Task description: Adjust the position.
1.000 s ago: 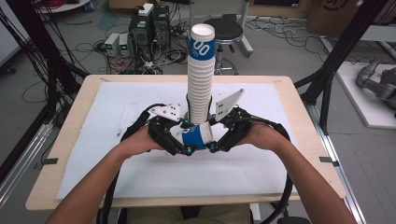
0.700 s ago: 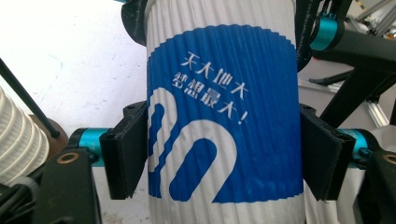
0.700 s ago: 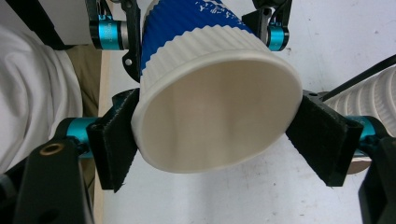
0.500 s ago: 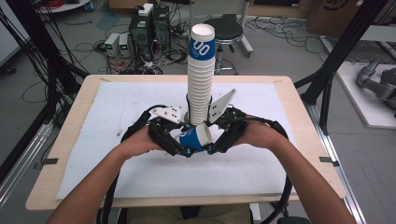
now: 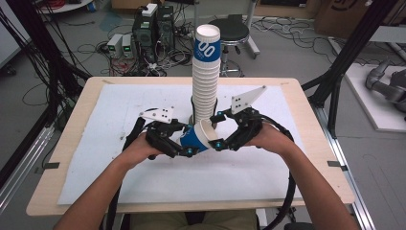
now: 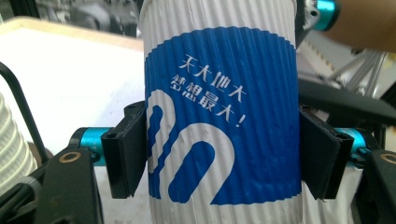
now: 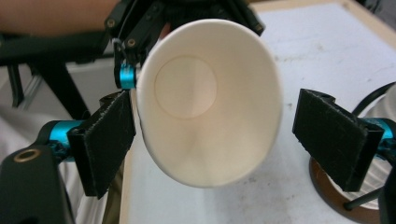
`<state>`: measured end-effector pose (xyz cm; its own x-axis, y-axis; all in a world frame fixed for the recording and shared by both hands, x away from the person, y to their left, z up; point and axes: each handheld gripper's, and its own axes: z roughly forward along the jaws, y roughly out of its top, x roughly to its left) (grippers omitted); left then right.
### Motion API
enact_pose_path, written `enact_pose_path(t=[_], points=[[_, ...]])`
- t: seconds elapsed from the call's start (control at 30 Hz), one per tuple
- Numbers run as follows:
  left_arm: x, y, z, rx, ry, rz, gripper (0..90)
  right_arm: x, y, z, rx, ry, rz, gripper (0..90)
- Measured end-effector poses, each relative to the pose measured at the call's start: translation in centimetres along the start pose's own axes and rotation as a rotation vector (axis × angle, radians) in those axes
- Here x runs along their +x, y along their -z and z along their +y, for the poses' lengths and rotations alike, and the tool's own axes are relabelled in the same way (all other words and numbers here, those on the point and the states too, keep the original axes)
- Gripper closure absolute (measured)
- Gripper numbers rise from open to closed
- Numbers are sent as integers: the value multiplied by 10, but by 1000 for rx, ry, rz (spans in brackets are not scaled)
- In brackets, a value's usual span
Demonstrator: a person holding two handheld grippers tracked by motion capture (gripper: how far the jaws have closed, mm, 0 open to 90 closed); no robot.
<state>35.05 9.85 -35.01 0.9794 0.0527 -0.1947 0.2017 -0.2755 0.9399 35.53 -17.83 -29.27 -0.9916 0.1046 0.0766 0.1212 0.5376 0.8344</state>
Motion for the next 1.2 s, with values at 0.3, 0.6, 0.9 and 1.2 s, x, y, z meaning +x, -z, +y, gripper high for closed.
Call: enact_pose_path(t=[0.3, 0.6, 0.9, 1.2], points=[[-1, -1, -14, -136, -15, 41, 270, -4, 9, -25, -208, -94, -3, 134], [-3, -8, -21, -181, -42, 37, 270, -1, -5, -40, -241, -131, 28, 134], [-4, -10, -23, -185, -40, 31, 270, -2, -18, -43, -269, -156, 73, 161], [-5, -8, -23, -158, -48, 32, 286, 0, -16, -41, -248, -107, 58, 252]])
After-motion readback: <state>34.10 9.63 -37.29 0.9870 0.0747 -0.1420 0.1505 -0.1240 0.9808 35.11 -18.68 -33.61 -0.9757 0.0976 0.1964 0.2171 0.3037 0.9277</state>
